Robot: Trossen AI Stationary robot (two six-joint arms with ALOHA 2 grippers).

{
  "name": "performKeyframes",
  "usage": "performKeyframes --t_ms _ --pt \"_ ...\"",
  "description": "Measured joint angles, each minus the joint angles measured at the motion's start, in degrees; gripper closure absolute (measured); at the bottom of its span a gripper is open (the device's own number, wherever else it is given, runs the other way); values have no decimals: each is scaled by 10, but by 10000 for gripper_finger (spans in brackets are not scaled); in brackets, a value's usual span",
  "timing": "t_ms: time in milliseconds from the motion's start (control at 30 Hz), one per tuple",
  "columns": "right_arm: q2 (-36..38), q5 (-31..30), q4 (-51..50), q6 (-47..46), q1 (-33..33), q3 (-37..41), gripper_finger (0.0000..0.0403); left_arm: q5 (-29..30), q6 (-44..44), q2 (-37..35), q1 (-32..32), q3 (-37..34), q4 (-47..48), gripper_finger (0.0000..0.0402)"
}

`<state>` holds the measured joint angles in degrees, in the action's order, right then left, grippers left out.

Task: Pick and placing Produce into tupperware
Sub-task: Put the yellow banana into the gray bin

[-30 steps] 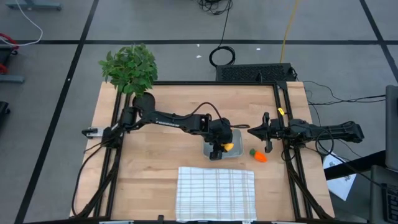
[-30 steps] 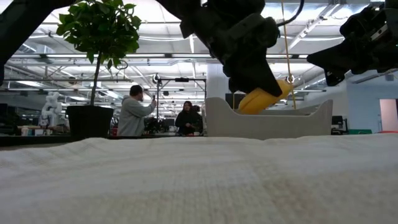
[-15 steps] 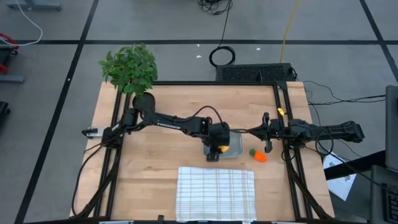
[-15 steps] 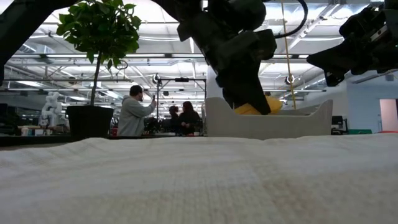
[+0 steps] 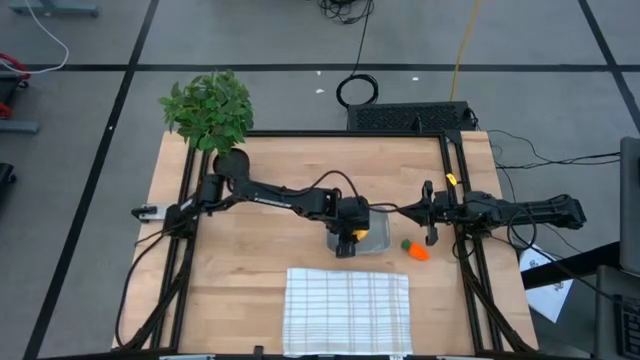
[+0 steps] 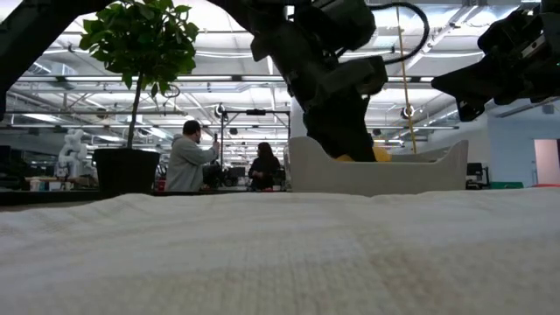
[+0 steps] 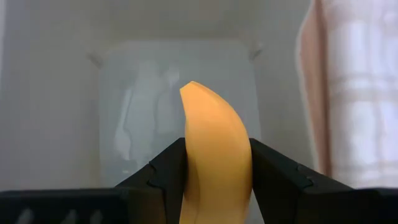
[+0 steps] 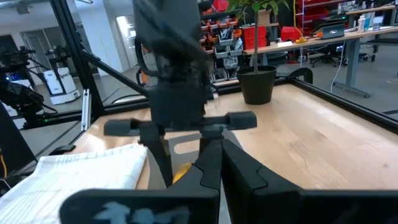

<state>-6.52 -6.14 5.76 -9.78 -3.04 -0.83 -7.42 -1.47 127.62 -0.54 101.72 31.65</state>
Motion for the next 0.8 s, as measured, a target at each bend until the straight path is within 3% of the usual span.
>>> performKeyframes --t_ms 800 --pt "-2 0 0 0 0 0 403 0 17 15 0 0 -2 245"
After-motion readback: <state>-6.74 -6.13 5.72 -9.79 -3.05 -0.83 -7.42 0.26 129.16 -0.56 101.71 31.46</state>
